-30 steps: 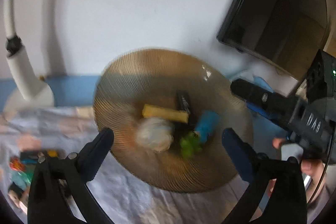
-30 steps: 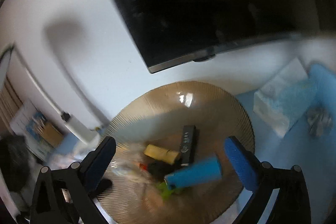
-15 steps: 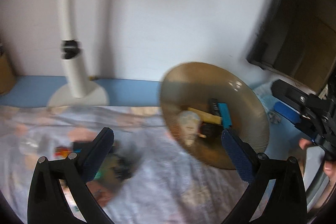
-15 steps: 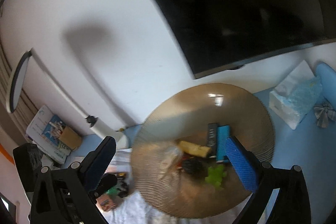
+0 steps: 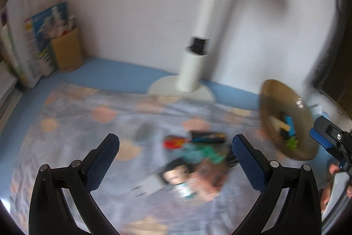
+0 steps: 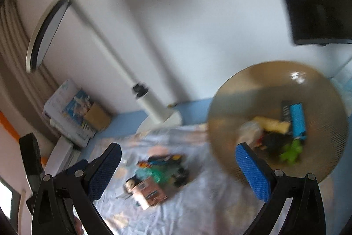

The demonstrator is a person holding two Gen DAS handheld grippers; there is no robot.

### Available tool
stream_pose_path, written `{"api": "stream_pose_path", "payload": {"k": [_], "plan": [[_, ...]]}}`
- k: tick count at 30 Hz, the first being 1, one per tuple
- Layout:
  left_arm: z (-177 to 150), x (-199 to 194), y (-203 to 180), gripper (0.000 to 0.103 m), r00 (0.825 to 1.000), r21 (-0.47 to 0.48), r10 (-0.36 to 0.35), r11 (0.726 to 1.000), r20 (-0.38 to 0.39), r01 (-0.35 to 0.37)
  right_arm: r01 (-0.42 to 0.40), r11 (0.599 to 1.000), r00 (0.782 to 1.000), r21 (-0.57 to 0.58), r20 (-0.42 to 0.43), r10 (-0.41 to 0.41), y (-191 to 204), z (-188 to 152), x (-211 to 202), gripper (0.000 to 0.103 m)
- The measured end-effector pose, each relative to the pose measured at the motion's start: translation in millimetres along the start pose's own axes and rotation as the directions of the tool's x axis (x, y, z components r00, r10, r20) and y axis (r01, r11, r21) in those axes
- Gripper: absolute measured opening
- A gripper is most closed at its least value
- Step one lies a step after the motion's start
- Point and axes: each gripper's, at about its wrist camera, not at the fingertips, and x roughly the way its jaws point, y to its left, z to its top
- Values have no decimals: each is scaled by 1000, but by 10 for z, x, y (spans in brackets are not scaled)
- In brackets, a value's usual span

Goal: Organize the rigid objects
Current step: 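Grasp the white charger with the left tool while the right tool grasps the pink box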

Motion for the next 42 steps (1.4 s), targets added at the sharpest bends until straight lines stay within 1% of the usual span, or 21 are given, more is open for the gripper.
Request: {"api": "stream_pose_path", "payload": {"k": [3, 5, 9, 10, 11, 14, 17, 18, 19, 20, 23, 25, 26, 27, 28, 29, 32, 34, 40, 42], "plan": [[-156, 67, 242, 102, 999, -12, 45, 999, -24, -45, -24, 998, 999, -57, -47, 21, 229, -196, 173, 103], [-277, 136, 363, 102, 997, -8, 58, 998, -49, -58, -32, 995, 997, -94, -75, 25, 328, -316, 279, 103], [-522, 314, 480, 102, 993, 25, 85, 996, -84, -83, -53, 985, 989, -163, -146, 29, 481, -634, 557, 103], [-583, 372, 495, 102, 991, 33, 89, 996, -96, -86, -55, 984, 989, -170, -143, 30, 487, -700, 601, 103], [-646, 419, 518, 102, 991, 39, 82, 996, -108, -79, -53, 983, 989, -175, -142, 28, 484, -756, 637, 103], [-769, 514, 516, 102, 991, 47, 53, 998, -120, -47, -49, 980, 984, -193, -175, 14, 479, -910, 824, 103], [-827, 625, 487, 102, 989, 68, 61, 996, -134, -52, -40, 977, 977, -209, -214, -6, 456, -1018, 1032, 102], [-829, 632, 456, 102, 990, 88, 80, 994, -120, -70, -35, 977, 974, -210, -226, -13, 442, -1048, 1098, 97], [-830, 658, 435, 102, 987, 102, 96, 991, -127, -83, -27, 976, 973, -215, -231, -24, 432, -1066, 1150, 88], [-829, 669, 408, 102, 986, 115, 111, 989, -127, -96, -14, 974, 972, -227, -232, -40, 427, -1086, 1200, 85], [-807, 697, 384, 103, 984, 116, 119, 988, -130, -104, -2, 970, 976, -243, -212, -51, 426, -1091, 1256, 80], [-786, 711, 386, 103, 984, 109, 124, 988, -129, -110, -7, 970, 976, -241, -213, -46, 428, -1081, 1274, 72], [-778, 722, 391, 103, 983, 105, 127, 988, -129, -114, -5, 969, 976, -245, -213, -49, 434, -1086, 1275, 69], [-772, 738, 392, 103, 983, 102, 131, 988, -129, -118, -8, 969, 976, -248, -213, -47, 435, -1087, 1279, 64], [-765, 743, 392, 103, 983, 98, 133, 988, -128, -121, -19, 969, 976, -247, -215, -36, 441, -1083, 1266, 54], [-767, 740, 394, 103, 983, 96, 135, 988, -128, -123, -42, 969, 975, -243, -222, -14, 438, -1087, 1266, 52], [-747, 771, 391, 103, 982, 91, 138, 988, -127, -127, -48, 970, 975, -237, -220, -5, 429, -1087, 1254, 50], [-743, 783, 386, 103, 982, 90, 140, 988, -127, -129, -52, 970, 977, -238, -215, 0, 427, -1098, 1225, 46], [-743, 790, 378, 103, 982, 88, 141, 988, -127, -131, -44, 971, 982, -235, -188, -1, 417, -1182, 1064, 42], [-745, 790, 379, 103, 982, 88, 141, 987, -127, -131, -39, 967, 984, -254, -180, -8, 451, -1200, 1040, 42]]}}
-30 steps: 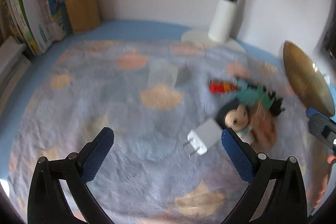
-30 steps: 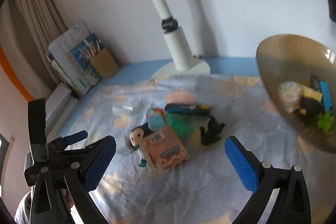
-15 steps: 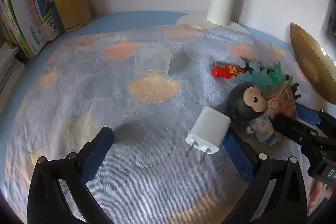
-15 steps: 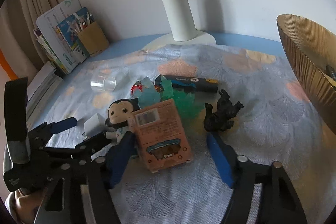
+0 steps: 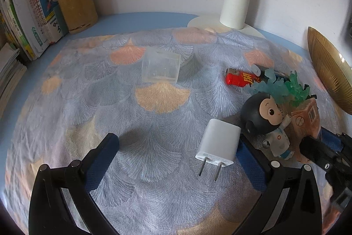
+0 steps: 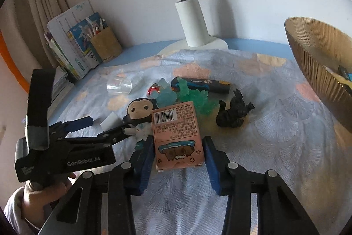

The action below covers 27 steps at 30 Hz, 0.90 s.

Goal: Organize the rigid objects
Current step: 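Grasp the white charger with the left tool while the right tool grasps the pink box, then carry the charger and pink box into the golden bowl and release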

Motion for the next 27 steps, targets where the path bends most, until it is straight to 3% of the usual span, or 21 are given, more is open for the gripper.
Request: {"api": "stream_pose_path", "payload": {"k": [3, 5, 7, 14, 20, 27], "plan": [[-4, -3, 0, 102, 1000, 1, -5, 1000, 2, 5, 24, 999, 1000, -46, -4, -24, 96, -4, 8, 42], [-9, -52, -11, 83, 1000, 9, -14, 1000, 26, 13, 26, 997, 1000, -71, 14, -25, 142, -13, -19, 41], [-19, -123, -37, 26, 998, 26, -36, 999, 60, 34, 31, 995, 999, -89, 39, -28, 179, -24, -65, 41], [-42, -297, 110, 24, 987, -48, -59, 997, 152, 67, 25, 993, 997, -119, 77, -16, 230, -44, -138, 41], [-32, -337, 46, 24, 984, -11, -53, 998, 167, 56, 6, 990, 994, -139, 105, 8, 262, -68, -201, 41], [-69, -449, 63, 24, 972, -18, -69, 997, 224, 74, -7, 987, 977, -159, 210, 40, 313, -123, -420, 41]]}}
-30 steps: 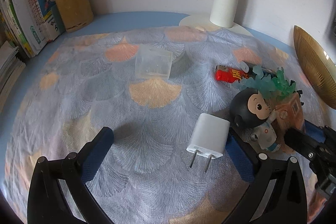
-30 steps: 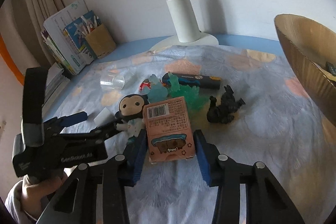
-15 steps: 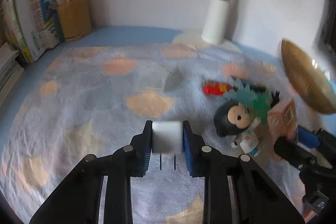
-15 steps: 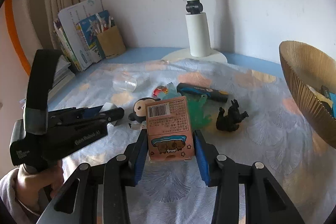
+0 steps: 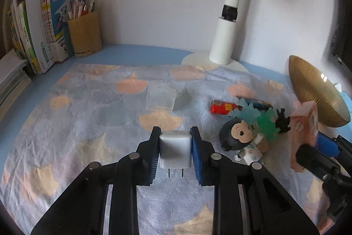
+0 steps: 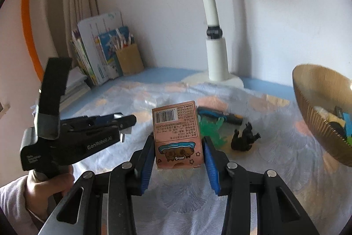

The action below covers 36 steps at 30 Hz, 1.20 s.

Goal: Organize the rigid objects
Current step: 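Carry the charger and pink box into the golden bowl and release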

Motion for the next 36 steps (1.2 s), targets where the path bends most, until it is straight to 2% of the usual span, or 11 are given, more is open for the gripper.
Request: {"api": "stream_pose_path", "payload": {"k": [3, 5, 9, 12, 16, 21, 23, 28, 33, 36], "plan": [[7, -16, -28, 24, 1000, 15, 3, 1000, 7, -3, -13, 999, 999, 37, 50, 11, -73, 7, -95, 41], [21, -17, -100, 24, 1000, 42, 18, 999, 7, -19, -14, 996, 999, 84, 50, 10, -168, 26, -122, 41], [193, -101, -270, 24, 999, 21, -22, 1000, 36, 21, -45, 983, 996, 176, 82, 31, -482, 195, -286, 41], [420, -149, -504, 24, 995, 18, -79, 997, 64, 78, -25, 979, 994, 200, 107, 3, -741, 393, -438, 41], [666, -146, -993, 24, 983, 70, -157, 986, 91, 151, 25, 979, 991, 205, 123, -51, -1112, 584, -638, 41], [877, -67, -1728, 24, 953, 129, -291, 952, 83, 279, 110, 960, 982, 257, 124, -145, -1651, 738, -849, 41], [907, -43, -2049, 24, 939, 171, -337, 931, 71, 322, 143, 952, 977, 272, 116, -180, -1846, 771, -915, 41], [872, 132, -2637, 24, 918, 234, -396, 891, -19, 390, 214, 929, 966, 302, 75, -247, -2235, 782, -982, 41], [770, 274, -2876, 24, 905, 264, -420, 867, -73, 424, 266, 901, 958, 342, 13, -287, -2524, 693, -952, 41], [736, 386, -2905, 25, 897, 268, -428, 857, -106, 441, 265, 893, 960, 362, -16, -279, -2622, 641, -919, 42]]}}
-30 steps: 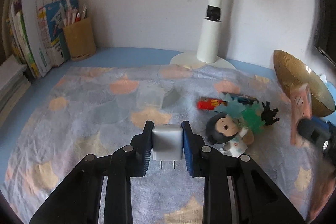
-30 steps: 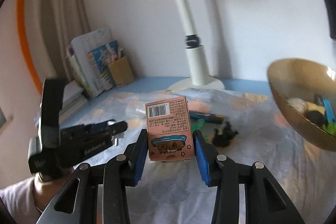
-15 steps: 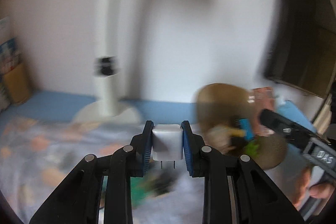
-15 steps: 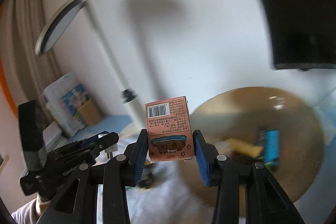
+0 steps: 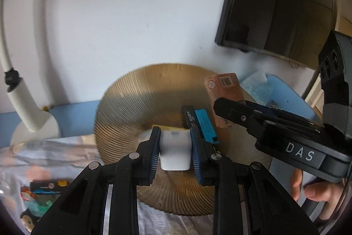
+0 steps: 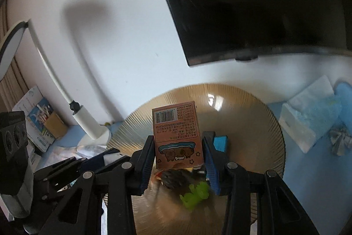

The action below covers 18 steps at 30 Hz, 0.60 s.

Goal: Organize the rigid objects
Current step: 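Carry the charger and pink box into the golden bowl and release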

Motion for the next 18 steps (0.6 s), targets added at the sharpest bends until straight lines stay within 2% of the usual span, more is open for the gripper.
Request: {"api": "stream_pose_path", "payload": {"k": [2, 3, 4, 5, 6, 9, 13, 18], "plan": [[-13, 24, 70, 53, 1000, -2, -6, 1000, -13, 6, -18, 999, 1000, 27, -18, 19, -23, -8, 37, 47], [-15, 62, 82, 98, 999, -10, -36, 999, -41, 35, -21, 999, 999, 47, -33, 23, -62, -9, 59, 69], [-9, 111, 101, 103, 994, -20, -67, 998, -83, 65, -17, 998, 999, 61, -44, 19, -65, -11, 80, 100], [-9, 109, 79, 102, 991, -16, -64, 998, -115, 62, -11, 997, 999, 74, -44, 14, -80, 2, 74, 103], [-12, 101, 90, 102, 992, 1, -29, 1000, -120, 29, -17, 996, 1000, 86, -18, 19, -83, 12, 26, 103], [-10, 3, 108, 102, 995, 30, 37, 999, -93, -34, -38, 994, 999, 99, 2, 38, -50, 58, -61, 103], [19, -120, 289, 102, 995, -19, 43, 999, -91, -44, -33, 997, 999, 72, -9, 33, 88, 80, -131, 103], [33, -462, 462, 102, 990, -28, 125, 991, -65, -127, -66, 995, 998, 69, -7, 67, 337, 79, -179, 103]]}}
